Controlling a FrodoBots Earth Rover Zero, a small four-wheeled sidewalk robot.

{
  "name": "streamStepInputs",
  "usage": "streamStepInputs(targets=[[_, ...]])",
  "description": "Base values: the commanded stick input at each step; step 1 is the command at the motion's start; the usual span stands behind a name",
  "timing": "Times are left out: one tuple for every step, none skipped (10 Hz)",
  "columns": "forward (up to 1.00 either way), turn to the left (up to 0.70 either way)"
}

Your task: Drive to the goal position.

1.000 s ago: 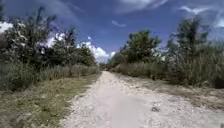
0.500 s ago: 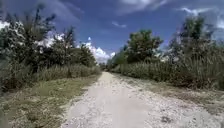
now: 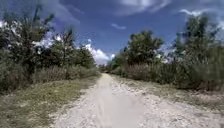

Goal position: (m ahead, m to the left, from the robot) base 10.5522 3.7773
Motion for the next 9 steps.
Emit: streamStepInputs(targets=[[0.50, 0.00], [0.50, 0.00], [0.50, 0.00], [0.50, 0.00], [0.50, 0.00], [0.50, 0.00], [0.50, 0.00], [0.50, 0.00], [0.50, 0.00]])
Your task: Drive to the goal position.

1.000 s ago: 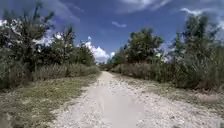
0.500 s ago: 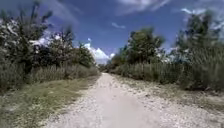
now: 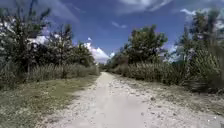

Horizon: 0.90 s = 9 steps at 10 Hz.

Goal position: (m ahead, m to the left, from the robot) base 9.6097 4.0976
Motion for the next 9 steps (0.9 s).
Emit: streamStepInputs(targets=[[0.50, 0.00], [0.50, 0.00], [0.50, 0.00], [0.50, 0.00], [0.50, 0.00], [0.50, 0.00], [0.50, 0.00], [0.50, 0.00], [0.50, 0.00]])
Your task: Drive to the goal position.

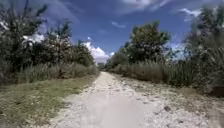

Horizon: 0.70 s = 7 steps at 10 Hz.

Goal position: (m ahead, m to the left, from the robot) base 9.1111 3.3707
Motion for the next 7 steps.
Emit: streamStepInputs(targets=[[0.50, 0.00], [0.50, 0.00], [0.50, 0.00], [0.50, 0.00], [0.50, 0.00], [0.50, 0.00], [0.50, 0.00]])
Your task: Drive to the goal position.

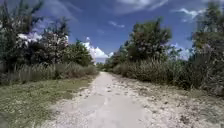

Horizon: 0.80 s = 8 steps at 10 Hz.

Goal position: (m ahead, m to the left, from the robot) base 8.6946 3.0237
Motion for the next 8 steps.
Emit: streamStepInputs(targets=[[0.50, 0.00], [0.50, 0.00], [0.50, 0.00], [0.50, 0.00], [0.50, 0.00], [0.50, 0.00], [0.50, 0.00], [0.50, 0.00]])
